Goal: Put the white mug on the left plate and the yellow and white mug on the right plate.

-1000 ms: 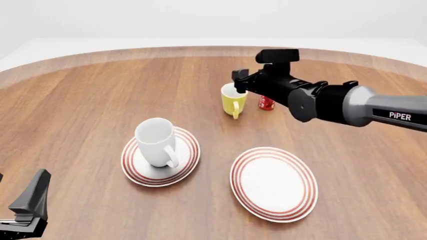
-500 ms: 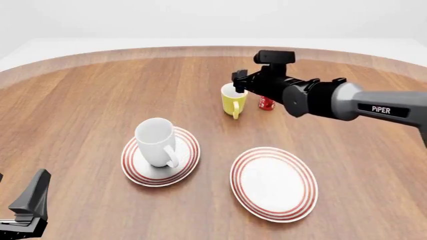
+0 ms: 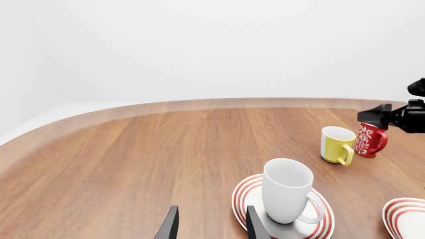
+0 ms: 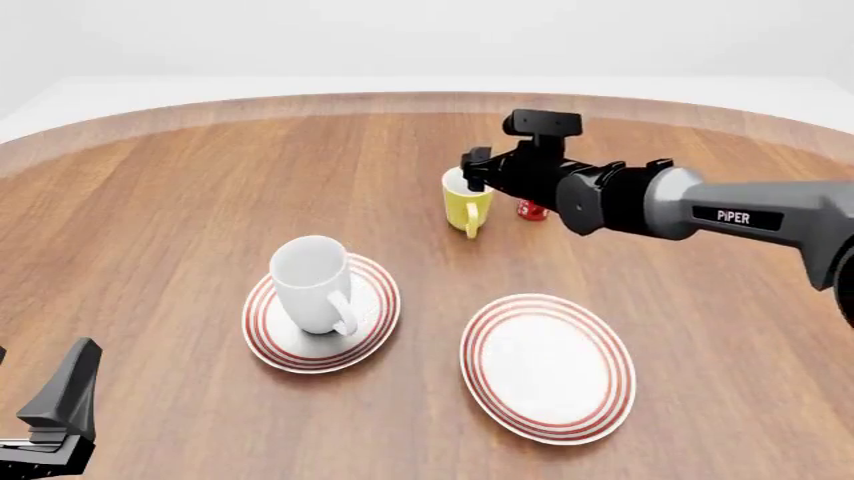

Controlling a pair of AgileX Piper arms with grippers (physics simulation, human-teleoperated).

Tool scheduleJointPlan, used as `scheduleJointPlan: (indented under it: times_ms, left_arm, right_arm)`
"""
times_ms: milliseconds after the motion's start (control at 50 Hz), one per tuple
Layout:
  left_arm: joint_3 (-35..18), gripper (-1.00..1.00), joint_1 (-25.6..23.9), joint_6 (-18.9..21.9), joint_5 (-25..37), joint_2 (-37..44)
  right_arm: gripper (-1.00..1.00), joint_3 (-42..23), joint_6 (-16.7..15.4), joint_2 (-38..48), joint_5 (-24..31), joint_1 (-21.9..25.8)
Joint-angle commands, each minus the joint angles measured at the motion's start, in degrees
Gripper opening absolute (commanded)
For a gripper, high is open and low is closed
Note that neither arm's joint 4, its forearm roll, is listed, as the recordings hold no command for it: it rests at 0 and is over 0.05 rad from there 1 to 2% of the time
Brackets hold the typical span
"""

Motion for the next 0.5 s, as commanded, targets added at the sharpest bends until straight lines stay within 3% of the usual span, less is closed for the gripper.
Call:
scheduleJointPlan:
  times_ms: [20, 500]
  left_arm:
    - [0.00, 1.00, 0.00, 0.00, 0.00, 0.00]
    - [0.00, 1.00, 0.00, 0.00, 0.00, 0.00]
  right_arm:
    - [1.00, -0.86, 0.37, 1.47, 0.47, 0.11]
    - [1.00, -2.47, 1.13, 4.04, 1.93, -0.29]
